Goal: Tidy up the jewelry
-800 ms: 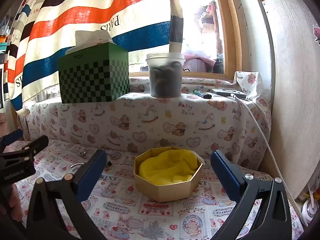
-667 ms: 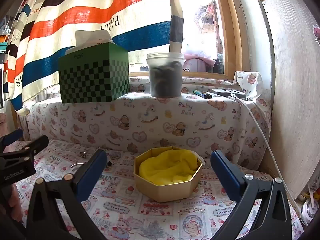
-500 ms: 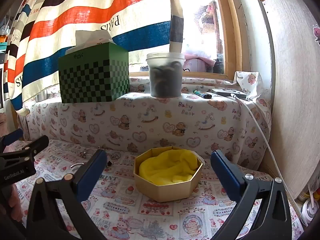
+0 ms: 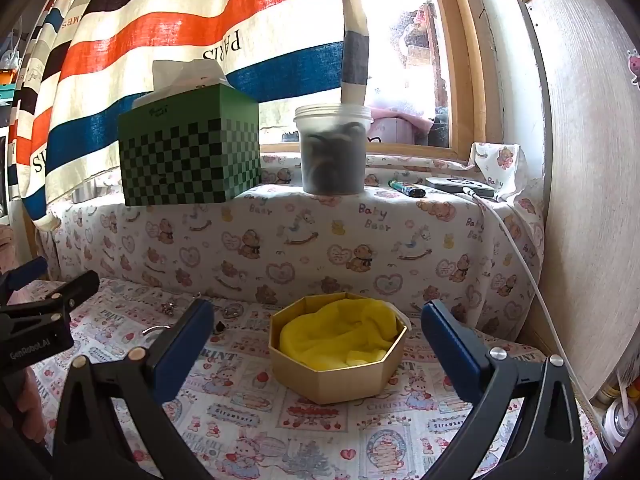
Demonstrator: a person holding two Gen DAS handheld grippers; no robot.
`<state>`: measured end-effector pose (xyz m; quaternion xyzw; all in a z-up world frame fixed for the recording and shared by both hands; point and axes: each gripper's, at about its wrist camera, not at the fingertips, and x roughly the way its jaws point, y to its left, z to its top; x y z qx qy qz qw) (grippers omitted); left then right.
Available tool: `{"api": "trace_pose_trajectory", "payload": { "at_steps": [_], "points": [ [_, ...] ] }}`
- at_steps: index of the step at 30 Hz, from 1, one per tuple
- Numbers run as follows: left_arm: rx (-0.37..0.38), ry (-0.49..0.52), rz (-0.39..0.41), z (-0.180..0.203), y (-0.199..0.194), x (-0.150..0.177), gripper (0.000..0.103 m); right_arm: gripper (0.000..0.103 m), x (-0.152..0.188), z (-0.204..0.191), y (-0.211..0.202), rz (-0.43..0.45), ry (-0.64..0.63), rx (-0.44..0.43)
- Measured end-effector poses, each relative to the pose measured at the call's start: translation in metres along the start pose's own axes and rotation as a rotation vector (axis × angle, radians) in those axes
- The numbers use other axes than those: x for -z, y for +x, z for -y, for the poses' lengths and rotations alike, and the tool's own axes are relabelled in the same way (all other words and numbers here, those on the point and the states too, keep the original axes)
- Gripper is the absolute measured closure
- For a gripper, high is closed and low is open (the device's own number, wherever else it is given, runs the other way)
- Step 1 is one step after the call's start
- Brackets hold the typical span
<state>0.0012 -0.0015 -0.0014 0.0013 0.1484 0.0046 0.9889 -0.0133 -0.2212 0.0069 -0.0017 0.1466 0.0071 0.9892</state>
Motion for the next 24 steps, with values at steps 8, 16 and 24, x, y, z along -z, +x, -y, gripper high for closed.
{"api": "trace_pose_trajectory", "payload": {
  "at_steps": [8, 16, 24],
  "points": [
    [0.001, -0.001, 0.0, -0.0041, -0.0012, -0.0008, 0.0, 0.0, 0.0, 0.0003, -0.0002, 0.0, 0.0, 0.0],
    [0.018, 0.007, -0.003, -0.0017, -0.0012, -0.0018, 0.0, 0.0, 0.0, 0.0003, 0.0003, -0.001, -0.001, 0.0],
    [0.019, 0.007, -0.001, -0.0016, -0.0014, -0.0016, 0.0, 0.0, 0.0002, 0.0001, 0.0005, -0.001, -0.001, 0.0]
  ]
}}
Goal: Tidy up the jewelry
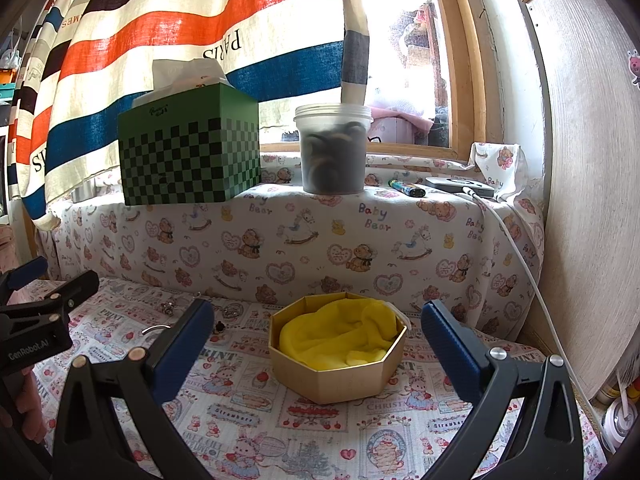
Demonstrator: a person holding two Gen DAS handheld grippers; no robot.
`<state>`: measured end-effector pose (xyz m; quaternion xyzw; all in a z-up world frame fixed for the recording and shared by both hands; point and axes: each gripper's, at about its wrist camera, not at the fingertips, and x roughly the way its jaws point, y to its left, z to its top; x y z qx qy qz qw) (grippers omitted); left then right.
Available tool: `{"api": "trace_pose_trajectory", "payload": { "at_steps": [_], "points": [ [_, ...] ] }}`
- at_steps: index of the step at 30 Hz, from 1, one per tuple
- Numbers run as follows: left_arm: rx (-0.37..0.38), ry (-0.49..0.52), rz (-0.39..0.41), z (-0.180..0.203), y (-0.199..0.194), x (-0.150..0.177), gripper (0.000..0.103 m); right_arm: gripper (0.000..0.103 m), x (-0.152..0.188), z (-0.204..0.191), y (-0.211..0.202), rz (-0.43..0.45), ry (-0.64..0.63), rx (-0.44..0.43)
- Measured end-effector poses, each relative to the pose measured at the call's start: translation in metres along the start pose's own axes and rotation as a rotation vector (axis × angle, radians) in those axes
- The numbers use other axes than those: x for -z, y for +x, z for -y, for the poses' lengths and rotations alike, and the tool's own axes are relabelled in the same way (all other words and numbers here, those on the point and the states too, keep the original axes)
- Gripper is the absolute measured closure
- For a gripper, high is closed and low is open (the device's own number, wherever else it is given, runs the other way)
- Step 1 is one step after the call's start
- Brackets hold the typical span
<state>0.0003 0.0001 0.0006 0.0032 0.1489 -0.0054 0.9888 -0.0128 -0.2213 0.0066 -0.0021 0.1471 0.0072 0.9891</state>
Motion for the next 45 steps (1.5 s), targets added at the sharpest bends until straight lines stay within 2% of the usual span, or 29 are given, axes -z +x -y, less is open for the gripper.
{"api": "trace_pose_trajectory", "payload": {
  "at_steps": [7, 11, 15, 24, 30, 45],
  "points": [
    [0.009, 0.003, 0.0, 0.002, 0.0, 0.0, 0.0, 0.0, 0.0, 0.0, 0.0, -0.001, 0.001, 0.001],
    [-0.037, 0.006, 0.0, 0.003, 0.0, 0.0, 0.0, 0.0, -0.001, -0.001, 0.001, -0.002, -0.001, 0.002],
    [-0.007, 0.003, 0.009, 0.003, -0.001, 0.0, 0.001, 0.0, 0.0, -0.001, 0.0, -0.003, -0.001, 0.003],
    [-0.013, -0.007, 0.006, 0.001, 0.0, 0.001, 0.003, 0.0, 0.001, -0.001, 0.002, -0.011, -0.005, 0.007],
    [-0.017, 0.007, 0.048, 0.001, -0.008, 0.0, 0.003, 0.0, 0.002, -0.002, 0.004, -0.013, -0.016, -0.004],
    [-0.018, 0.042, 0.073, 0.007, -0.015, -0.001, 0.001, 0.0, 0.001, -0.001, 0.002, -0.008, -0.016, 0.0]
  ]
}}
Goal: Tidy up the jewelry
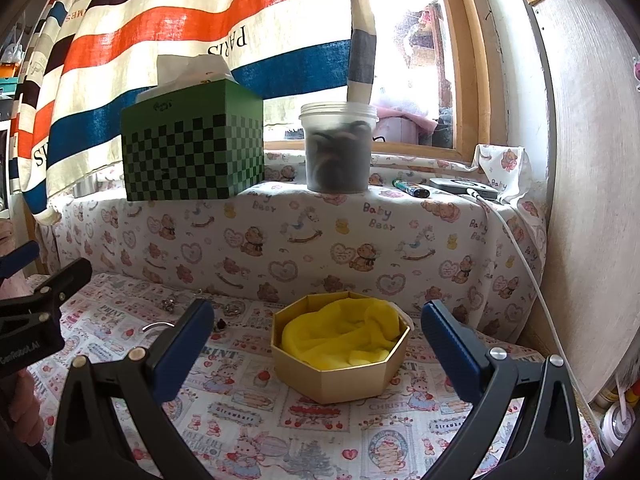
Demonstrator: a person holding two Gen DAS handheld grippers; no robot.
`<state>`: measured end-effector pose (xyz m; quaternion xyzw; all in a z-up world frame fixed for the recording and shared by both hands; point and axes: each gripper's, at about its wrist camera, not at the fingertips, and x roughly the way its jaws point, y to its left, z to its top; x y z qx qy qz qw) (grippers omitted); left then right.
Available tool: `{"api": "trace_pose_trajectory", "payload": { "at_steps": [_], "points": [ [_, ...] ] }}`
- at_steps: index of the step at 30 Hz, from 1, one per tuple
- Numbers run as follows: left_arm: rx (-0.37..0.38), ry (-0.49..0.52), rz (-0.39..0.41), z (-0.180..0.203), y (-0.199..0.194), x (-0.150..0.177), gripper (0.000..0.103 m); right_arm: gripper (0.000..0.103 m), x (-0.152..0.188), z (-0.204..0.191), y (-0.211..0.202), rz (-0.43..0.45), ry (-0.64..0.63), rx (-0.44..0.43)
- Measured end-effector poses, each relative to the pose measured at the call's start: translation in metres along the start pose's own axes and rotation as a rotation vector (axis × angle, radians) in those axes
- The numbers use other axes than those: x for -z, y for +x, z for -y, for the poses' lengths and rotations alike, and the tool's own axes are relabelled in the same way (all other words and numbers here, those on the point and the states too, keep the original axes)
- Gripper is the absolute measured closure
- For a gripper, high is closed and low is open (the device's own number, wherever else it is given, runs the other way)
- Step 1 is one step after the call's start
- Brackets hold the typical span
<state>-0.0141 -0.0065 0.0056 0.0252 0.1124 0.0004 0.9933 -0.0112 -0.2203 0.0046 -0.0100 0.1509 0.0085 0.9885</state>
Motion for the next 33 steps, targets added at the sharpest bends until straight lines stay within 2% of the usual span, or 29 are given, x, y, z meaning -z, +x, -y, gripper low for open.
{"api": "trace_pose_trajectory", "payload": {
  "at_steps": [10, 16, 20, 23, 29, 33],
  "points": [
    [0.008, 0.008, 0.0, 0.003, -0.001, 0.0, 0.001, 0.0, -0.001, 0.001, 0.002, -0.007, 0.008, 0.019],
    [0.012, 0.047, 0.05, 0.01, -0.011, -0.001, 0.001, 0.0, -0.001, 0.001, 0.001, -0.008, 0.009, 0.02],
    [-0.006, 0.085, 0.123, 0.016, -0.024, -0.003, 0.001, 0.0, -0.001, 0.001, 0.002, -0.01, 0.01, 0.003],
    [0.017, 0.09, 0.149, 0.017, -0.03, -0.005, 0.0, 0.0, -0.001, 0.001, 0.001, -0.004, 0.007, -0.007],
    [0.024, 0.057, 0.134, 0.01, -0.028, -0.009, 0.001, 0.0, -0.001, -0.002, 0.0, 0.003, -0.005, -0.003],
    [0.005, 0.021, 0.078, -0.003, -0.018, -0.018, 0.0, 0.0, -0.001, 0.002, -0.002, 0.013, 0.013, -0.006]
  ]
}}
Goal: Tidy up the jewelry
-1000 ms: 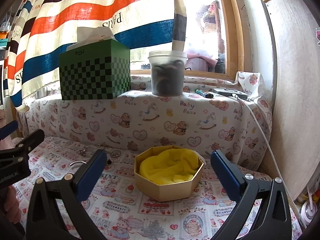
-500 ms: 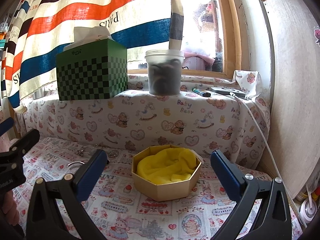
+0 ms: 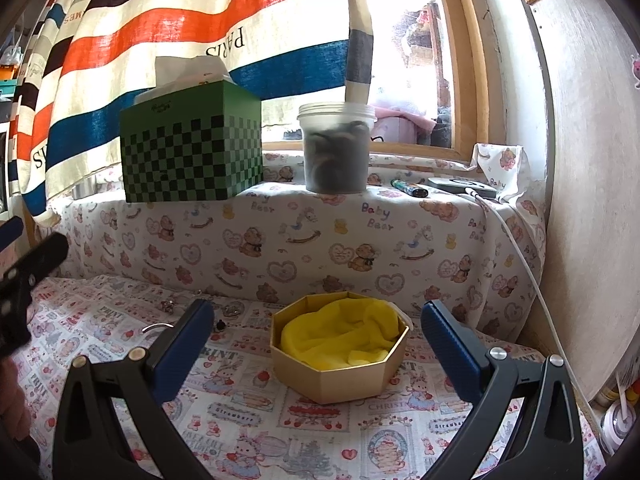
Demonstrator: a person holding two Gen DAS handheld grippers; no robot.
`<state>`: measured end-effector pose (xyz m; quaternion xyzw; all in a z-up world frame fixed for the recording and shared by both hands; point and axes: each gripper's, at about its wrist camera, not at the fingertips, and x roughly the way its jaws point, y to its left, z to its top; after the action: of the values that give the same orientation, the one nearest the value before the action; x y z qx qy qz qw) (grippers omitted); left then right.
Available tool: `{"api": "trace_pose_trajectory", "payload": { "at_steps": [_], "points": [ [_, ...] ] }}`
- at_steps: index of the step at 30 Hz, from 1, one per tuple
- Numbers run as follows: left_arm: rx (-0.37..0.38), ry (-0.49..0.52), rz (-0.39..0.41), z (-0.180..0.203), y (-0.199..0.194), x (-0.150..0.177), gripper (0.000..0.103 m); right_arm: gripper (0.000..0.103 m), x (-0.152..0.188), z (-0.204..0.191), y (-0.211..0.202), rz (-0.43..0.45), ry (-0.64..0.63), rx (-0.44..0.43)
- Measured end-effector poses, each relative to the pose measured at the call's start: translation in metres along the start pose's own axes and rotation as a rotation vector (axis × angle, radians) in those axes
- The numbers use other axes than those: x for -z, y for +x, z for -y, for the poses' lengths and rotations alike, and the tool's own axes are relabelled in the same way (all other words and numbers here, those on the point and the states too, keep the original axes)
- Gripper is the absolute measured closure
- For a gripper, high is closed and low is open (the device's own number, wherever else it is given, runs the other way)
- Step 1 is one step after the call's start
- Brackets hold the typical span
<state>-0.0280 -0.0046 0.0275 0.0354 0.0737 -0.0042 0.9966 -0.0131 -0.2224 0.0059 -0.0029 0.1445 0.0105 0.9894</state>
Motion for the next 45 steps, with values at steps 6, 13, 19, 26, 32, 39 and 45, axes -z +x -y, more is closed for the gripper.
{"api": "trace_pose_trajectory", "payload": {
  "at_steps": [6, 13, 19, 26, 32, 39, 45],
  "points": [
    [0.125, -0.053, -0.177, -0.017, 0.029, -0.004, 0.001, 0.001, 0.0, 0.0, 0.0, -0.003, 0.001, 0.002],
    [0.246, -0.049, -0.32, -0.008, 0.052, 0.009, 0.012, 0.015, 0.0, 0.0, 0.0, -0.006, 0.002, 0.005],
    [0.332, -0.037, -0.647, 0.011, 0.107, 0.011, 0.017, 0.016, 0.0, -0.001, 0.001, -0.01, -0.003, 0.017],
    [0.355, 0.124, -0.913, 0.046, 0.154, 0.026, 0.02, 0.012, 0.001, 0.002, -0.001, -0.005, 0.013, 0.035],
    [0.315, 0.154, -1.007, 0.054, 0.17, 0.051, 0.025, 0.009, 0.001, 0.002, -0.001, -0.003, 0.012, 0.039],
    [0.301, 0.112, -0.984, 0.044, 0.174, 0.041, 0.043, 0.008, 0.0, 0.003, 0.0, -0.011, 0.022, 0.05],
    [0.296, -0.008, -0.884, 0.014, 0.134, 0.028, 0.043, 0.008, 0.0, 0.007, 0.002, -0.022, 0.025, 0.058]
  ]
}}
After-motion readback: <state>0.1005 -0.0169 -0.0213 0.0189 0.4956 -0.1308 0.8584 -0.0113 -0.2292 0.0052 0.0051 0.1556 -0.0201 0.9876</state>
